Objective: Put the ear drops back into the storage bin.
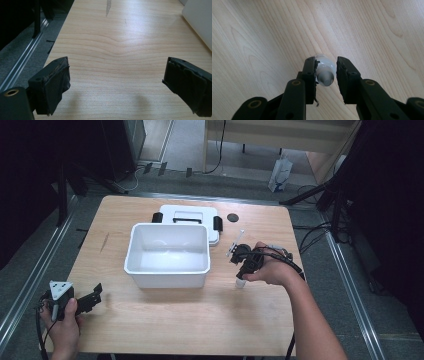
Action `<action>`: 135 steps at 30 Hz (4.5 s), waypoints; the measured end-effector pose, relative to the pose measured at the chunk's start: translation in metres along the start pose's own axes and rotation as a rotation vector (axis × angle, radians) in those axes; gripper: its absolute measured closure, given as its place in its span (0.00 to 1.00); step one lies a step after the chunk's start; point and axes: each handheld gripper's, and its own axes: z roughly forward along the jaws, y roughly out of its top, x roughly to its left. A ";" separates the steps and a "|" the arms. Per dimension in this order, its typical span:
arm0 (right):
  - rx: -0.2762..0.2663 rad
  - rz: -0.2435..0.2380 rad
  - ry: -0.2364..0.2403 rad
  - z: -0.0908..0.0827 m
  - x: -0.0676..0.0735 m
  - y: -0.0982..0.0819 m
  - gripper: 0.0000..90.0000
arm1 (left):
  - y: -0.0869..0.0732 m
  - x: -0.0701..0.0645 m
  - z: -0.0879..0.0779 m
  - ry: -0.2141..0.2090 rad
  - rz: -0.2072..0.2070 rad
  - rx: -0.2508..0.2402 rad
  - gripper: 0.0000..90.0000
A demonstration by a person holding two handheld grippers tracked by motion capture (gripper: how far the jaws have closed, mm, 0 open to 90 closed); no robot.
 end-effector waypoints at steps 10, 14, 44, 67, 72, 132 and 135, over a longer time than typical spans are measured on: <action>0.018 0.000 0.025 -0.001 0.000 0.003 0.77 | 0.000 0.000 0.000 -0.001 -0.002 -0.001 0.08; 0.040 0.004 0.031 0.000 -0.001 0.000 0.76 | 0.000 0.000 0.000 -0.001 0.000 0.000 0.08; 0.045 -0.114 0.016 -0.029 -0.004 0.013 0.80 | 0.000 0.000 0.000 0.000 0.000 0.001 0.08; -0.016 -0.246 0.005 -0.109 0.014 0.076 0.80 | 0.000 0.001 0.000 -0.003 -0.001 0.001 0.08; -0.023 -0.263 0.001 -0.118 0.018 0.089 0.80 | 0.000 0.001 0.000 -0.005 -0.004 0.001 0.08; -0.023 -0.485 -0.049 -0.022 0.029 0.130 0.80 | 0.000 0.002 0.000 -0.011 -0.013 -0.003 0.08; -0.022 -0.499 -0.055 -0.017 0.029 0.130 0.80 | 0.000 0.002 0.000 -0.012 -0.013 -0.003 0.08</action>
